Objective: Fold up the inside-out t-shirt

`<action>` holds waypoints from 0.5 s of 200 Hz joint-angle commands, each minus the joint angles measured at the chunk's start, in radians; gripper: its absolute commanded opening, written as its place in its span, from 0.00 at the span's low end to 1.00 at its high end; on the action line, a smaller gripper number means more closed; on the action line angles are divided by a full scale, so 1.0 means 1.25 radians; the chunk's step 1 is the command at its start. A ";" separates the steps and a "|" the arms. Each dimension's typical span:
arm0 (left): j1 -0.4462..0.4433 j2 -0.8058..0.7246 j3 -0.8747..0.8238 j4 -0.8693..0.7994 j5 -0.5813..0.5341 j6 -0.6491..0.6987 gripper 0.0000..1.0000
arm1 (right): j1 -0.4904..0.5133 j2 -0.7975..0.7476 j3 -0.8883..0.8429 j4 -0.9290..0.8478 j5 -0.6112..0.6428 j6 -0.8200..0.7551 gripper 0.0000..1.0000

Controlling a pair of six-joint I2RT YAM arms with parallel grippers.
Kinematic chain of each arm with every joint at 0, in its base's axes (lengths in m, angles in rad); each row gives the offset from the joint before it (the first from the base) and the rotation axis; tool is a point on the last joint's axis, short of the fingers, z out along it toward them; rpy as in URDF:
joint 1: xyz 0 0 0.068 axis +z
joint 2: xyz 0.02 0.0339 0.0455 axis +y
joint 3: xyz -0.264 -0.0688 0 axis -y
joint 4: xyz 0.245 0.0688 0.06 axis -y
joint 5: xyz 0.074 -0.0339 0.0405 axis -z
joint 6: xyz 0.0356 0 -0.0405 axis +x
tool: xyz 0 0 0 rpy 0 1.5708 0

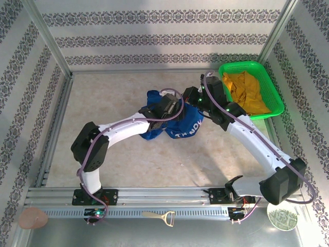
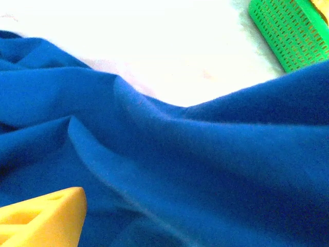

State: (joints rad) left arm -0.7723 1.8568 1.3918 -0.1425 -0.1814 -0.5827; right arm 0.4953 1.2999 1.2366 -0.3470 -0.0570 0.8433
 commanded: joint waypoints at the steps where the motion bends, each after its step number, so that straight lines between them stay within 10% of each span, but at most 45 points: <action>1: 0.003 0.029 0.034 -0.037 -0.072 0.016 0.72 | 0.005 -0.033 0.006 0.013 -0.014 0.014 0.00; 52: 0.058 0.079 0.066 -0.100 -0.054 0.021 0.56 | -0.007 -0.075 -0.006 0.012 0.005 0.039 0.00; 82: 0.086 0.051 0.048 -0.035 0.055 0.079 0.11 | -0.026 -0.067 -0.016 0.013 -0.002 0.050 0.00; 100: 0.116 0.007 0.009 0.019 0.205 0.088 0.00 | -0.049 -0.045 -0.037 0.029 -0.007 0.060 0.00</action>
State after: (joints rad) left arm -0.6712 1.9388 1.4467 -0.1860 -0.1364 -0.5186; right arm 0.4683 1.2247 1.2228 -0.3527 -0.0612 0.8921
